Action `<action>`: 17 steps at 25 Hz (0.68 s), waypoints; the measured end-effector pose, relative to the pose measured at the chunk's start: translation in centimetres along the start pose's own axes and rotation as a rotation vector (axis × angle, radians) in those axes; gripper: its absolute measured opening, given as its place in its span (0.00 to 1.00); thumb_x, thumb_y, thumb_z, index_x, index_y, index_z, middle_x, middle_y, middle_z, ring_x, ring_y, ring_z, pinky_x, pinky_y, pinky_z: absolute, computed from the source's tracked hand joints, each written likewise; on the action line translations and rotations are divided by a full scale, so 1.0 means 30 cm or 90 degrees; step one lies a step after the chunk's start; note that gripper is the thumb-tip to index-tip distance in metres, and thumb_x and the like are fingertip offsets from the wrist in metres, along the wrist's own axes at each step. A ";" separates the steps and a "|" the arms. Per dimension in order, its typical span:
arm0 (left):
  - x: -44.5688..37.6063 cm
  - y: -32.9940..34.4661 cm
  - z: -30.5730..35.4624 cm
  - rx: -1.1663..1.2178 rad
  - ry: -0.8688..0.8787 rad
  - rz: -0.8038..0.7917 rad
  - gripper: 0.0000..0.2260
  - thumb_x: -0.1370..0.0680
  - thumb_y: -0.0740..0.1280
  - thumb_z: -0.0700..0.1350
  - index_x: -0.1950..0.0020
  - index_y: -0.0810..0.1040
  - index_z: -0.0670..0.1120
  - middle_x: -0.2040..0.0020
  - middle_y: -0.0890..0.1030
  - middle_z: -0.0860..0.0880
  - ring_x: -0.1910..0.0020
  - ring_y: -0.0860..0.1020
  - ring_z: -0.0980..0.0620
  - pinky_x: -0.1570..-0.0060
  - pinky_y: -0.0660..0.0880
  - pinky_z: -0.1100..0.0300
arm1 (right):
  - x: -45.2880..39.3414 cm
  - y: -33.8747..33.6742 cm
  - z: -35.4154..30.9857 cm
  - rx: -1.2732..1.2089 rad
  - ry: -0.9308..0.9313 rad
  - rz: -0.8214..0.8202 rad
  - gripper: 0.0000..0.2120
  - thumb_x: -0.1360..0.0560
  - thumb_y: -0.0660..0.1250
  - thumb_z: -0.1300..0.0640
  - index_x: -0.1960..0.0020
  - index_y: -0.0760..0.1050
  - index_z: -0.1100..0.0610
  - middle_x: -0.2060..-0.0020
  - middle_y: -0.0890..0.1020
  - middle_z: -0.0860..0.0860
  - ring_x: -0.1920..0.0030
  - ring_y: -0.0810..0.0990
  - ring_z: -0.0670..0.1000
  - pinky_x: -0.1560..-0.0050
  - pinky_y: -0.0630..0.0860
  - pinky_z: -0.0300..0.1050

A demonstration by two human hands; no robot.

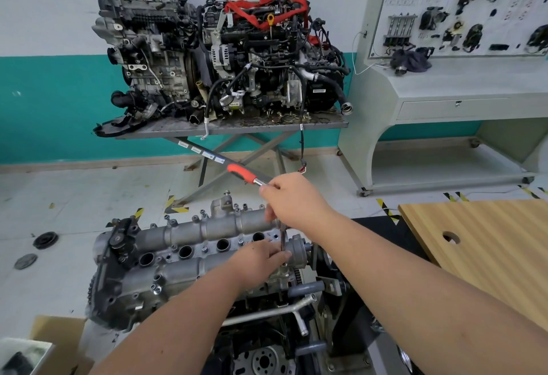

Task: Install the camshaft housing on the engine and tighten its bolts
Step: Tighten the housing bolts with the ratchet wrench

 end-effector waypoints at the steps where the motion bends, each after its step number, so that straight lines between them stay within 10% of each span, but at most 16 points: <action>1: 0.000 0.001 0.000 -0.007 -0.002 0.000 0.20 0.18 0.59 0.60 0.59 0.72 0.46 0.61 0.75 0.57 0.34 0.74 0.47 0.56 0.68 0.60 | 0.007 0.016 0.015 -0.190 0.086 -0.031 0.11 0.20 0.61 0.56 0.52 0.77 0.63 0.70 0.83 0.51 0.70 0.81 0.47 0.67 0.74 0.41; 4: -0.001 0.003 -0.001 -0.034 0.004 -0.002 0.20 0.18 0.58 0.62 0.52 0.77 0.47 0.48 0.80 0.52 0.34 0.74 0.46 0.45 0.71 0.53 | 0.044 0.060 0.025 -0.680 0.210 -0.076 0.03 0.19 0.62 0.62 0.52 0.71 0.59 0.69 0.83 0.51 0.68 0.83 0.49 0.73 0.74 0.35; 7: 0.001 0.000 0.010 -0.050 0.011 -0.008 0.18 0.18 0.58 0.60 0.46 0.78 0.48 0.40 0.78 0.48 0.42 0.77 0.49 0.39 0.73 0.49 | 0.048 0.052 0.081 -0.835 0.126 0.024 0.06 0.19 0.64 0.60 0.55 0.72 0.55 0.59 0.83 0.53 0.60 0.81 0.51 0.61 0.75 0.43; 12: -0.001 -0.002 0.006 -0.057 0.005 0.000 0.19 0.19 0.58 0.60 0.51 0.78 0.46 0.52 0.79 0.49 0.54 0.79 0.49 0.49 0.76 0.50 | 0.121 0.053 0.128 -0.346 -0.169 0.146 0.12 0.19 0.63 0.47 0.38 0.77 0.36 0.38 0.79 0.34 0.36 0.75 0.37 0.36 0.73 0.39; 17: -0.023 0.004 0.000 -0.140 0.051 0.057 0.10 0.19 0.63 0.50 0.44 0.78 0.46 0.51 0.78 0.50 0.53 0.74 0.55 0.46 0.76 0.53 | 0.149 0.053 0.041 0.253 -0.573 0.291 0.17 0.30 0.68 0.73 0.43 0.82 0.63 0.39 0.81 0.59 0.42 0.79 0.63 0.44 0.78 0.57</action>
Point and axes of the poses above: each hand's wrist, its own x-axis away from the middle knuckle, its own y-axis out of the palm, z = x × y, the point moved 5 cm from there along -x, towards the middle knuckle
